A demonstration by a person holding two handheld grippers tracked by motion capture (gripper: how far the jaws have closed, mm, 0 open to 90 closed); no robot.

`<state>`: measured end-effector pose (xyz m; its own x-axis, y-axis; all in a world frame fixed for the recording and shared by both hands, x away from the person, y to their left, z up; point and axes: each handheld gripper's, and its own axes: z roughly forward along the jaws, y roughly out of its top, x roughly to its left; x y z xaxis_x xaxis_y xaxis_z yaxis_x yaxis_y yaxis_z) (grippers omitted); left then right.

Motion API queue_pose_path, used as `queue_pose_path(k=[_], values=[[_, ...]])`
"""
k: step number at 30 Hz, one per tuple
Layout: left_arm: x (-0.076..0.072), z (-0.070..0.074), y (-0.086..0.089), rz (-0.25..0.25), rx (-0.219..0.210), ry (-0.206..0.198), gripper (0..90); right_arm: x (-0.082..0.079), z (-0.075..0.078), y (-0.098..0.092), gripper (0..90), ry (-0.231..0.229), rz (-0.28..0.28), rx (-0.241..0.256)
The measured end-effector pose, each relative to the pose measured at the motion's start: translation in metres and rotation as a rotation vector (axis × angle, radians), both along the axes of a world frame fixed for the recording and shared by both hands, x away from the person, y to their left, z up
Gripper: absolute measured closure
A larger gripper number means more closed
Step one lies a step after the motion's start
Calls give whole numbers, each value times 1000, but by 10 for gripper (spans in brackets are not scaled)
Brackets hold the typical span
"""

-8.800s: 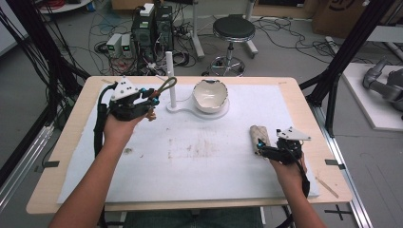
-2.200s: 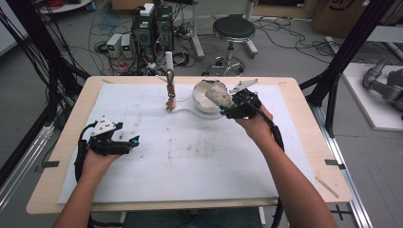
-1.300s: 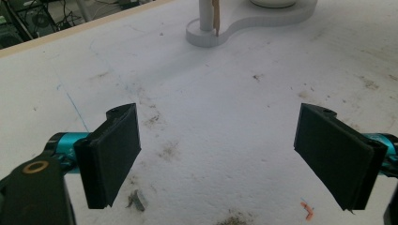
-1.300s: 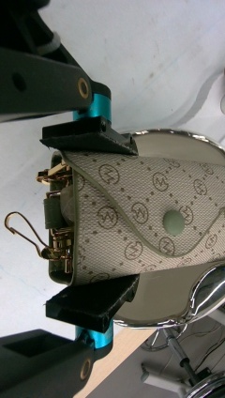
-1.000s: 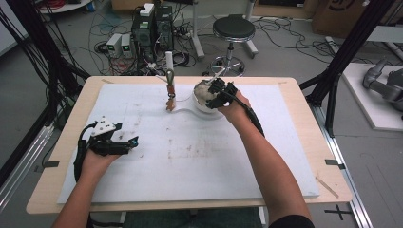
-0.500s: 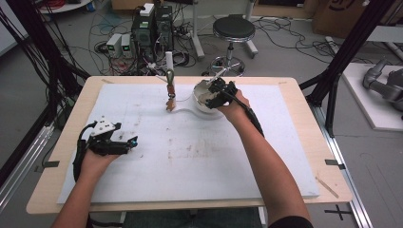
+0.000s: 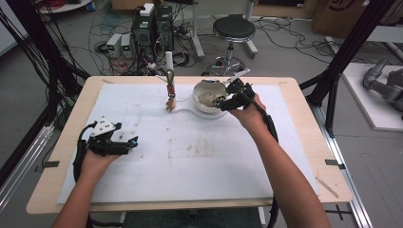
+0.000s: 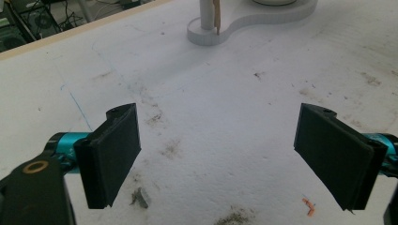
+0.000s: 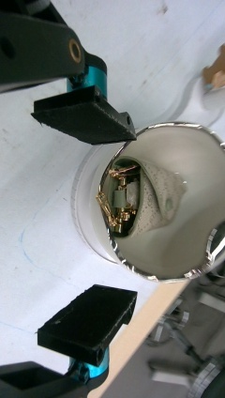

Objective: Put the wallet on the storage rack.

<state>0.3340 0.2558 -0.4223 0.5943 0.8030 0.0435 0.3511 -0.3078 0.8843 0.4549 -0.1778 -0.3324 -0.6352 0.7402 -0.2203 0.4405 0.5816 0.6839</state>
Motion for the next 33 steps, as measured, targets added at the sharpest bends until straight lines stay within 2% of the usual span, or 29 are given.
queue_pose_path(k=[1, 3, 5, 10, 13, 20, 23, 26, 33], values=[[0, 0, 0, 0, 0, 0, 148, -4, 0, -4, 208, -2, 3, 17], [-1, 1, 0, 1, -4, -1, 148, -10, -1, -8, 208, 34, 3, 8], [-1, 1, -1, -2, -2, -3, 148, -19, -5, -16, 208, 2, 10, 45], [-2, 1, -4, -4, -2, -1, 148, -35, -11, -34, 209, 3, 10, 88], [-2, 1, -5, -10, 0, -1, 148, -43, -15, -45, 209, -19, 10, 122], [0, 0, -4, -9, -12, -4, 148, -59, -24, -68, 209, -33, -9, 182], [1, 1, -5, -19, -28, -16, 148, -66, -26, -76, 209, -45, -11, 190], [2, 2, -7, -25, -38, -29, 148, -76, -30, -83, 209, -66, -21, 218], [2, 4, -9, -36, -56, -42, 148, -95, -43, -95, 209, -84, -25, 266]])
